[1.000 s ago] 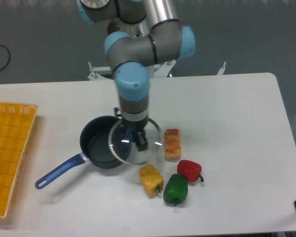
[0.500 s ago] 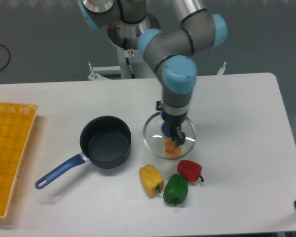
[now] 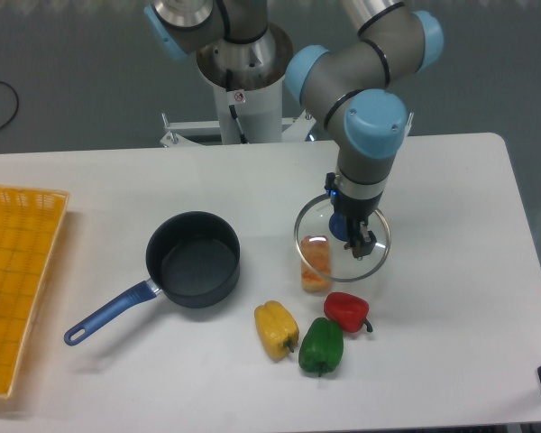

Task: Open the lid
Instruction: 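Hold the lid raised beside the saucepan near the orange bread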

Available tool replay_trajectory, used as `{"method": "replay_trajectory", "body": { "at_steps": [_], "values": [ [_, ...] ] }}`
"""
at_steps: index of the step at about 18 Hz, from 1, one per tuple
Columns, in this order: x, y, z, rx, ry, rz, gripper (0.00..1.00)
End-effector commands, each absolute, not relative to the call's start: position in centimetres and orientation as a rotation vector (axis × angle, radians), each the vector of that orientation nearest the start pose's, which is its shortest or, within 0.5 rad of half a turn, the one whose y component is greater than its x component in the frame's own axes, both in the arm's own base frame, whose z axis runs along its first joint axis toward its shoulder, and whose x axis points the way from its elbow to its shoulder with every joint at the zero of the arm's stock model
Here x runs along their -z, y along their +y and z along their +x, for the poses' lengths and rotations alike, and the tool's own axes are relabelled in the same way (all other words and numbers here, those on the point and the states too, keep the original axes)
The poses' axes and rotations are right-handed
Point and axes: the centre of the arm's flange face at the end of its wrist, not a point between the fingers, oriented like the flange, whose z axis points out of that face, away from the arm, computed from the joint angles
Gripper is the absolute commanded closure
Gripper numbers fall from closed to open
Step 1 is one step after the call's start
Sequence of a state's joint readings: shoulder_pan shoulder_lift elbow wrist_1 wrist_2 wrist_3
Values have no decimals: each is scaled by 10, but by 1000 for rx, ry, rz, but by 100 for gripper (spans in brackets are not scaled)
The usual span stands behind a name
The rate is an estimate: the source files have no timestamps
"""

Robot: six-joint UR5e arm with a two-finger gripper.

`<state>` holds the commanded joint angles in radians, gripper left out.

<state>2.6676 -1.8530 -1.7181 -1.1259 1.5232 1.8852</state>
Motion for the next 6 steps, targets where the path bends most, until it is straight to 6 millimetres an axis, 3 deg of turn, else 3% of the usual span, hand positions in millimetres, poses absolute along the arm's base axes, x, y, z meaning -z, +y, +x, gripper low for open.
{"method": "replay_trajectory", "body": {
  "at_steps": [6],
  "values": [
    [-308,384,-451,-14,1211,-2853,43]
  ]
}}
